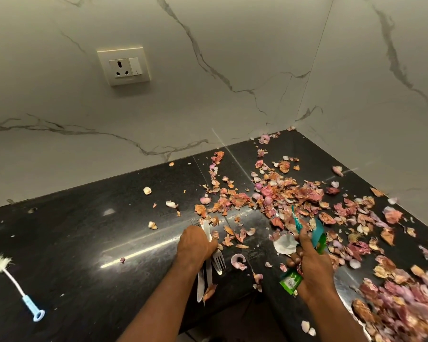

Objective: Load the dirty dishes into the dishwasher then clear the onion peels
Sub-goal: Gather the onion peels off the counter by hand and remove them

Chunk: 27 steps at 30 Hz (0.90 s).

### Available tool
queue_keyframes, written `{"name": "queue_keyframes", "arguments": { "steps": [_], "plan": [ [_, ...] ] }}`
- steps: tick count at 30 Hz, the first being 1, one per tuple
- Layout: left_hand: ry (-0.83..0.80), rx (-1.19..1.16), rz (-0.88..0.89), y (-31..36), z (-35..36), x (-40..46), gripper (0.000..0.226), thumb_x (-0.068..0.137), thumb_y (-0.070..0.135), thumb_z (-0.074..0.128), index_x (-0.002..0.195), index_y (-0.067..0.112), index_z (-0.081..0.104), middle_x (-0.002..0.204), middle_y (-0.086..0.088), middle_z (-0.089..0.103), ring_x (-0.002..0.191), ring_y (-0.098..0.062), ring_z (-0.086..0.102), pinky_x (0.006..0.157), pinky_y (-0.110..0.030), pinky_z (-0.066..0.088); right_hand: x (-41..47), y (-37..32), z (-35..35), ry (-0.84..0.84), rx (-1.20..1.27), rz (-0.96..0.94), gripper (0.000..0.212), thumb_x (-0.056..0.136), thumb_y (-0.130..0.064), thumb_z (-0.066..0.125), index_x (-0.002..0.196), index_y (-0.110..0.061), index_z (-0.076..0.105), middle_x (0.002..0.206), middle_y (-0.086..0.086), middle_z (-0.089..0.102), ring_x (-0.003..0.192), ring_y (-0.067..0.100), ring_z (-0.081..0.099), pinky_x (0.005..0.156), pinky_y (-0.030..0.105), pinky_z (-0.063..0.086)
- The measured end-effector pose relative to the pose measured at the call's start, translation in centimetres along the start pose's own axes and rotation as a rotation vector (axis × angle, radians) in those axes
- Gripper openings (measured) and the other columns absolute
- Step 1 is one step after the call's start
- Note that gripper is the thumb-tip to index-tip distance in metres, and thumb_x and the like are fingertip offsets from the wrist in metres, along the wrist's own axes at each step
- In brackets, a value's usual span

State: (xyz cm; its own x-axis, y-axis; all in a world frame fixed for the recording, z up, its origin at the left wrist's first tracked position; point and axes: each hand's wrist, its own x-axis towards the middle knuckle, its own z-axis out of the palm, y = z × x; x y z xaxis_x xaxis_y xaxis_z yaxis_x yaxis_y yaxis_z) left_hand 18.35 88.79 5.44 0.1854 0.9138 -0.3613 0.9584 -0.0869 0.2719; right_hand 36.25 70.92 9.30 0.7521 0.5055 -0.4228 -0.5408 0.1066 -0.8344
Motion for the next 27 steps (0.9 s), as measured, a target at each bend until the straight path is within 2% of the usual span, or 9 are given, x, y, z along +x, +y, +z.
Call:
{"name": "queue_keyframes", "arguments": {
  "steps": [3,7,11,14,18,23,25,26,27],
  "plan": [
    [-0.04,0.002,0.008,0.3,-0.2,0.4,0.037,0.089,0.044,0.077,0.099,0.01,0.068,0.082,0.0,0.058,0.076,-0.017,0.058,0.061,-0.028,0.042,0.0,0.1,-0.1,0.003,-0.008,0.0,0.029,0.093,-0.038,0.07,0.095,-0.009,0.068,0.055,-0.006,0.043,0.044,0.007,0.04,0.039,0.024,0.04],
    [-0.016,-0.015,0.008,-0.8,-0.5,0.9,0.014,0.096,0.024,0.071,0.096,0.013,0.062,0.079,0.002,0.055,0.07,-0.011,0.054,0.059,-0.024,0.043,0.1,0.2,-0.6,0.012,0.007,0.015,0.027,0.093,-0.037,0.07,0.094,-0.01,0.068,0.058,-0.004,0.043,0.046,0.008,0.041,0.04,0.024,0.041],
    [0.059,0.053,-0.019,-5.3,-2.3,2.3,0.011,0.097,0.021,0.067,0.101,0.011,0.067,0.086,-0.001,0.064,0.081,-0.02,0.063,0.071,-0.031,0.053,0.6,-0.2,-1.4,0.053,0.022,0.002,0.027,0.093,-0.035,0.071,0.096,-0.009,0.065,0.058,-0.004,0.04,0.045,0.008,0.04,0.04,0.025,0.041],
    [0.138,0.104,-0.105,-11.7,-4.3,4.7,0.013,0.097,0.017,0.064,0.102,0.006,0.07,0.101,-0.013,0.074,0.092,-0.032,0.071,0.077,-0.036,0.054,1.2,-0.4,-1.9,0.073,0.024,-0.008,0.029,0.092,-0.037,0.071,0.097,-0.009,0.067,0.057,-0.005,0.041,0.047,0.011,0.04,0.043,0.028,0.04],
    [0.247,0.136,-0.312,-23.2,-7.6,7.5,0.018,0.097,0.015,0.062,0.105,0.001,0.071,0.098,-0.021,0.071,0.09,-0.038,0.07,0.08,-0.042,0.058,1.7,-0.5,-2.7,0.081,0.018,-0.009,0.03,0.093,-0.04,0.071,0.098,-0.01,0.071,0.059,-0.002,0.042,0.052,0.016,0.041,0.051,0.032,0.04],
    [0.214,0.156,-0.577,-34.4,-9.1,11.8,0.03,0.087,0.014,0.072,0.108,-0.007,0.069,0.098,-0.033,0.061,0.094,-0.052,0.06,0.081,-0.058,0.052,2.2,-0.4,-3.1,0.096,0.011,0.013,0.035,0.091,-0.043,0.073,0.102,-0.01,0.071,0.06,-0.001,0.044,0.052,0.017,0.043,0.053,0.035,0.042],
    [0.273,0.181,-0.592,-32.6,-9.0,11.7,0.051,0.085,0.025,0.074,0.125,-0.004,0.062,0.114,-0.034,0.057,0.11,-0.055,0.056,0.09,-0.062,0.049,2.5,-0.3,-3.2,0.096,0.025,0.022,0.039,0.085,-0.046,0.075,0.103,-0.011,0.072,0.061,-0.001,0.045,0.053,0.017,0.044,0.054,0.036,0.043],
    [0.364,0.178,-0.535,-29.8,-8.8,10.6,0.055,0.085,0.027,0.076,0.129,-0.002,0.059,0.12,-0.033,0.056,0.113,-0.053,0.055,0.093,-0.061,0.049,2.5,-0.3,-3.2,0.095,0.031,0.026,0.04,0.083,-0.047,0.076,0.103,-0.012,0.072,0.061,-0.001,0.045,0.053,0.017,0.044,0.055,0.036,0.043],
    [0.46,0.127,-0.366,-26.1,-7.9,9.0,0.054,0.086,0.025,0.078,0.129,-0.001,0.058,0.123,-0.031,0.058,0.113,-0.05,0.057,0.095,-0.059,0.05,2.4,-0.2,-3.1,0.093,0.036,0.03,0.04,0.083,-0.047,0.076,0.102,-0.012,0.073,0.061,-0.001,0.045,0.053,0.018,0.044,0.056,0.036,0.043]
  ]
}}
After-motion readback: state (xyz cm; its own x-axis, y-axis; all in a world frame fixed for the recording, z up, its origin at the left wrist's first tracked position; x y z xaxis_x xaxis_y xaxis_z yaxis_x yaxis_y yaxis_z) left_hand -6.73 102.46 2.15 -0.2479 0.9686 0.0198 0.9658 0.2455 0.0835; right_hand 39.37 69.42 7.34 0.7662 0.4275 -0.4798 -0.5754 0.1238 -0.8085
